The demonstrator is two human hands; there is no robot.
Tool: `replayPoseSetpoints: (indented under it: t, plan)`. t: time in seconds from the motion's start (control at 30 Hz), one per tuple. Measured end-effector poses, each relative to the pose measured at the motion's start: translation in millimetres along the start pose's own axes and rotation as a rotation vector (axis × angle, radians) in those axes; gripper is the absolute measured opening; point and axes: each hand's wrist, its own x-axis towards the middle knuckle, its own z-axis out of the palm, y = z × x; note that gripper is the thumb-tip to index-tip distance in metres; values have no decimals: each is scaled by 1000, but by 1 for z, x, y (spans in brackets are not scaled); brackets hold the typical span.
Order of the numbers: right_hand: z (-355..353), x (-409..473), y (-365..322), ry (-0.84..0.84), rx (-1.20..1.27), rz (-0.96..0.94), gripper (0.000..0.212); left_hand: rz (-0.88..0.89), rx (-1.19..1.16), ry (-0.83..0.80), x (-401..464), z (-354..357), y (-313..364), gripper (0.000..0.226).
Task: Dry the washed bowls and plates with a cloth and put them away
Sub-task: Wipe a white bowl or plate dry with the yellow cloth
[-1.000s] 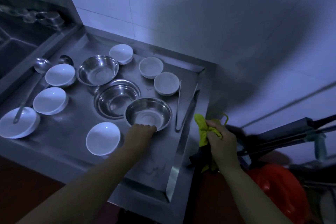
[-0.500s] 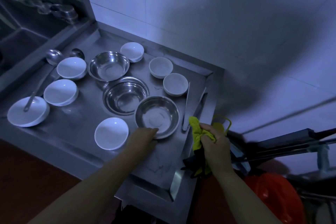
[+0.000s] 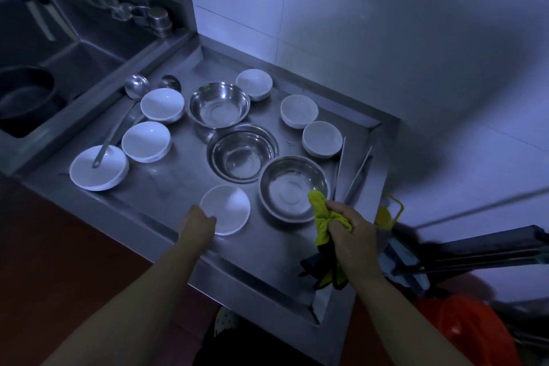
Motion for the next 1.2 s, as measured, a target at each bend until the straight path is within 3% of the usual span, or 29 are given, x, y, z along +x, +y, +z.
replayPoseSetpoints:
  t: [0.27, 0.5, 0.67, 0.77, 0.93, 1.1, 1.2]
  plan:
    - [15, -13, -15, -10, -44, -40, 40, -63, -347, -112, -1, -35, -3, 15]
    - [50, -28, -42, -80, -46, -142, 44, 370, 82, -23, -23, -87, 2, 23]
    - [71, -42, -56, -150, -89, -237, 51, 655, 165, 101, -53, -122, 16, 24]
    - [79, -50, -64, -225, -211, -435, 48, 831, 305, 224, -73, -141, 23, 42]
    - [90, -49, -89, -223, -476, -1004, 37, 1020, 421, 422, -94, -174, 34, 54]
    - [101, -44, -120, -83, -593, -1402, 34, 1013, 274, 415, -103, -203, 41, 58]
    - [110, -40, -136, -24, -716, -1518, 44, 1002, 201, 371, -111, -213, 47, 69]
